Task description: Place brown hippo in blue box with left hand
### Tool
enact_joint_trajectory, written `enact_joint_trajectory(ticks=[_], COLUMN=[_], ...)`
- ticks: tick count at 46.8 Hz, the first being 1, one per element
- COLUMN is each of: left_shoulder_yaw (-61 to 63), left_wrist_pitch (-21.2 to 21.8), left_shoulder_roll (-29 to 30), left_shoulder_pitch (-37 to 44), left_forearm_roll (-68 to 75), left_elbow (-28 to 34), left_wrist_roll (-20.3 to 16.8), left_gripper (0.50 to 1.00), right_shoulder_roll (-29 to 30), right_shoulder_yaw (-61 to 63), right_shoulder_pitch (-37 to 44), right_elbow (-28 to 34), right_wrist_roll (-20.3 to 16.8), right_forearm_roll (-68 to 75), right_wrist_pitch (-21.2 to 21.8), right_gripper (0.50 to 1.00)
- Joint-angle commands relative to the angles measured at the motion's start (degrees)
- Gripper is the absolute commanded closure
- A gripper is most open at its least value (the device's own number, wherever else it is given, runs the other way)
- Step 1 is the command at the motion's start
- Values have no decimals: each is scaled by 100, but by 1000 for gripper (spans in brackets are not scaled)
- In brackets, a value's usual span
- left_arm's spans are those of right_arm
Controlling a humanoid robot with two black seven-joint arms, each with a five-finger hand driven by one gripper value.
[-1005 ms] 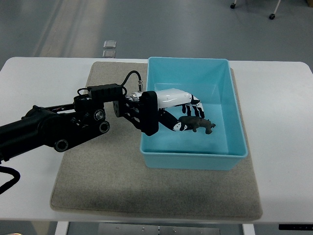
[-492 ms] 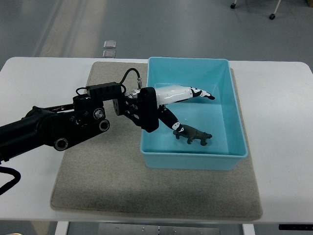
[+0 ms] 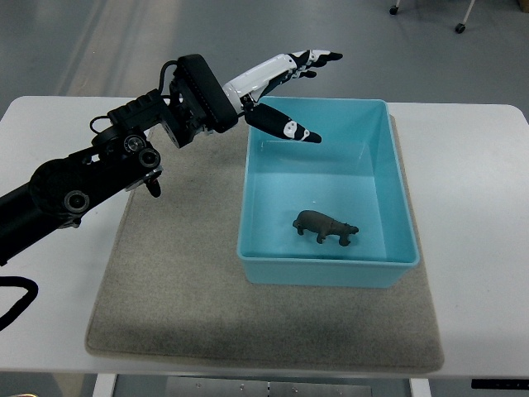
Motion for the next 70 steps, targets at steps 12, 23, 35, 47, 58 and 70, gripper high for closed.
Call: enact_joint_trajectory(ticks=[12, 23, 35, 47, 58, 70], left_shoulder_yaw=[-274, -274, -274, -274, -274, -274], left_wrist_pitch=[704, 1144, 1197, 1153, 1188, 1188], left_shoulder_roll=[244, 367, 376, 332, 314, 314], left_shoulder_pitch=[211, 299, 352, 501, 695, 783], left_forearm_roll=[-1880, -2945, -4052, -4466, -4597, -5643], left_elbow=[158, 536, 1028, 1292, 1485, 1529], left_wrist_roll=[-9, -18, -27, -27, -44, -44], left_gripper=[536, 536, 538, 525, 506, 504], right_shoulder_roll=[0, 0, 0, 0, 0, 0], right_shoulder_yaw=[-1, -1, -1, -1, -1, -1], right_shoulder_pitch=[0, 0, 0, 0, 0, 0], right_elbow=[0, 0, 0, 0, 0, 0], right_wrist_roll=[0, 0, 0, 0, 0, 0], right_forearm_roll=[1, 1, 1, 1, 1, 1], right_wrist_pitch=[0, 0, 0, 0, 0, 0], right_gripper=[564, 564, 564, 564, 564, 564])
